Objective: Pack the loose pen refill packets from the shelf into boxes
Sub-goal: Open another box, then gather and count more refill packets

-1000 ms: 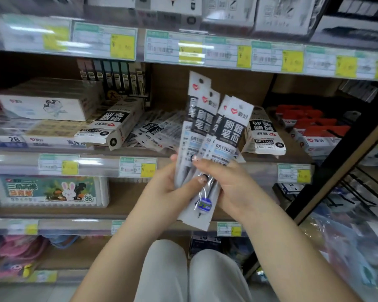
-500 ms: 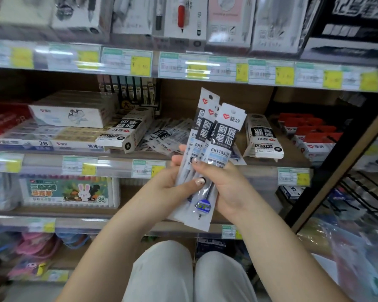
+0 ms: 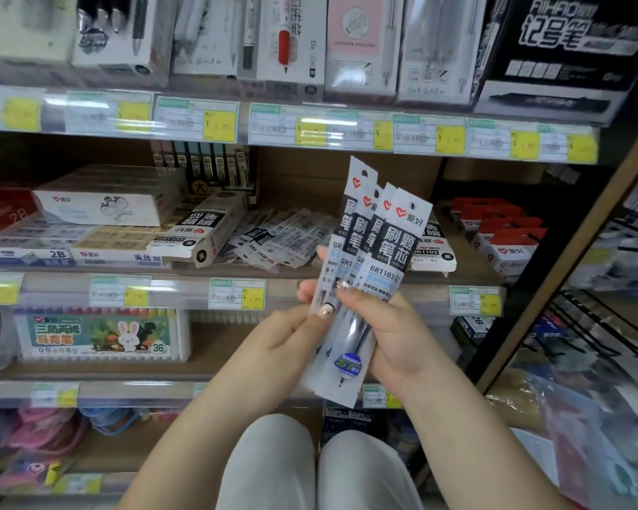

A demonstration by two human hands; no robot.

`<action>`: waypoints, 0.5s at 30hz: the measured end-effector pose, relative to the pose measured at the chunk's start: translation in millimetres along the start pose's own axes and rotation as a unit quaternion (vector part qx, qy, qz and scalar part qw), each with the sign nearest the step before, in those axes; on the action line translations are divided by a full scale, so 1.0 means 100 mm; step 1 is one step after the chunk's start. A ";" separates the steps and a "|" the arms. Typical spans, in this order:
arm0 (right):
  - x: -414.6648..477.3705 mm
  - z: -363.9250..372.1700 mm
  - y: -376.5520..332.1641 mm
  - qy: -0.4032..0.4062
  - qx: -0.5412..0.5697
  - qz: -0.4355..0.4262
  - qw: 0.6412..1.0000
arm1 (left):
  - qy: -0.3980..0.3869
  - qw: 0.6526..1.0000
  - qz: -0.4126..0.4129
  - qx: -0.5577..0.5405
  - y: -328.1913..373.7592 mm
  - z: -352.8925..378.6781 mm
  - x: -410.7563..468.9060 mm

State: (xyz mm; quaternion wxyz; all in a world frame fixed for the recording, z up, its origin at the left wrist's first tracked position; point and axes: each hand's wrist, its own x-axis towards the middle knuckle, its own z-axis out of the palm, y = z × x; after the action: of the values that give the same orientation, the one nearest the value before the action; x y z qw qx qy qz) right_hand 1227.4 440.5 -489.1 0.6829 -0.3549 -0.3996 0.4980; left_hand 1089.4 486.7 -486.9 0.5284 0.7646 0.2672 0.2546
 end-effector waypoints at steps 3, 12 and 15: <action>-0.03 -0.05 -0.01 0.039 -0.023 -0.015 0.999 | 0.037 0.973 0.003 0.226 0.05 -0.12 0.01; -0.06 -0.28 -0.10 0.113 -0.016 -0.015 0.993 | 0.162 0.771 -0.123 0.604 -0.37 -1.27 0.66; -0.04 -0.29 -0.10 0.114 -0.010 -0.019 0.993 | 0.167 0.741 -0.089 0.645 -0.43 -1.33 0.76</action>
State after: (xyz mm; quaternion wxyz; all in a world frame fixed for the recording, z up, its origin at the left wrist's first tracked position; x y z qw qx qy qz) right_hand 1256.5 432.1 -493.6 0.7297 -0.4085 -0.3306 0.4374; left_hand 1049.7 640.7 -477.9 -0.1237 0.8409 0.5179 0.0970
